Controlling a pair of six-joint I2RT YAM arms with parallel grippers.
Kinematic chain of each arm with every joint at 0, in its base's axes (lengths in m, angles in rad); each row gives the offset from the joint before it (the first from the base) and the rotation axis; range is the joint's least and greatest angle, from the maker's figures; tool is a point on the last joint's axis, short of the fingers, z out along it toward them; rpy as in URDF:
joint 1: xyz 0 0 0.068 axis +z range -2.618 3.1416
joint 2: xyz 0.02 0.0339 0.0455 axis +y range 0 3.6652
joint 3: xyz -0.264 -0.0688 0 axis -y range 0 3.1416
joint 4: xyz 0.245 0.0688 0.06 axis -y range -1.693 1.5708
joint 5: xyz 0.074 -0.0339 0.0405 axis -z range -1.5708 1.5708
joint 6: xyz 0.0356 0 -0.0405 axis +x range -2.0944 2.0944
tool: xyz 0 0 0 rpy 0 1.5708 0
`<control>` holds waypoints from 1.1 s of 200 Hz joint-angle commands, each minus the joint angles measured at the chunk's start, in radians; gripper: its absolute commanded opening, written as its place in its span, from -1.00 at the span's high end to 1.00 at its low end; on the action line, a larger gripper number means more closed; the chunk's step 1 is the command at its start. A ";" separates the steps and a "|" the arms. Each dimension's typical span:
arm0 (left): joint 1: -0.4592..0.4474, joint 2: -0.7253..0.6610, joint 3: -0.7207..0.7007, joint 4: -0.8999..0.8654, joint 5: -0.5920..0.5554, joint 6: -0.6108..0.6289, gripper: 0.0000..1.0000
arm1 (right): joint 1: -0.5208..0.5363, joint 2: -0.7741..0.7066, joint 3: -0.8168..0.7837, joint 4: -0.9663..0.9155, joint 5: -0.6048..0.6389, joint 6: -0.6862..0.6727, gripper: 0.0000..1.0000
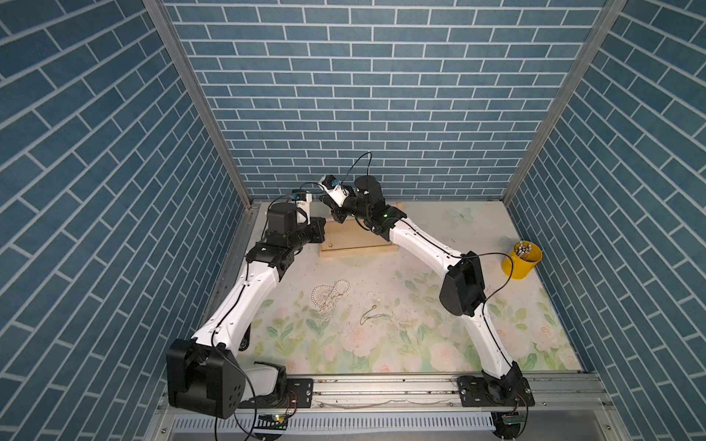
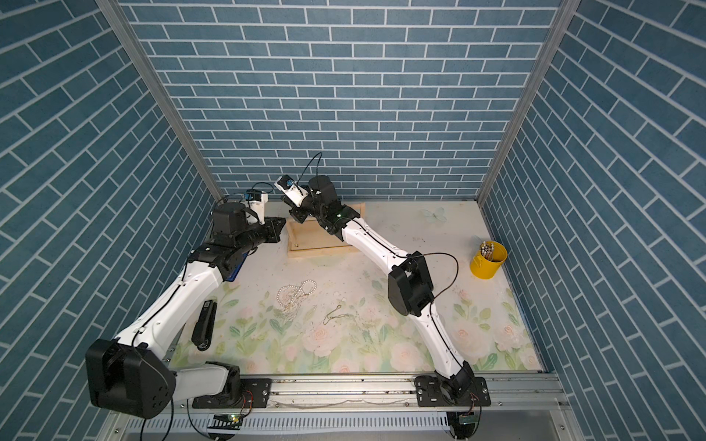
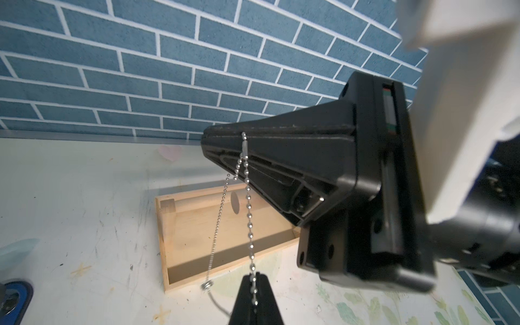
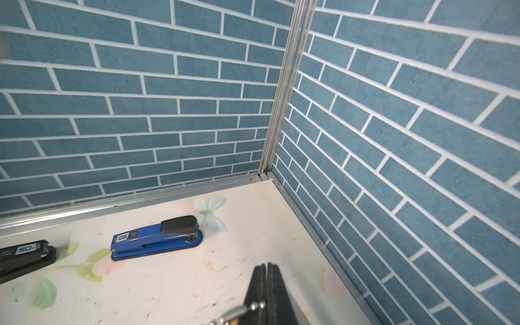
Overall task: Hang the necklace on the jewelry display stand
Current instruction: Hang the necklace on the stand.
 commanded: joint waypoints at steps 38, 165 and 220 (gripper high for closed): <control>-0.008 0.062 -0.001 0.067 0.151 -0.051 1.00 | -0.069 0.022 0.029 0.097 0.045 0.003 1.00; -0.165 0.151 0.071 0.109 0.071 -0.083 1.00 | -0.159 -0.274 -0.368 0.214 0.067 -0.047 1.00; -0.261 0.214 0.102 0.136 0.023 -0.091 1.00 | -0.215 -0.381 -0.520 0.264 0.073 -0.054 1.00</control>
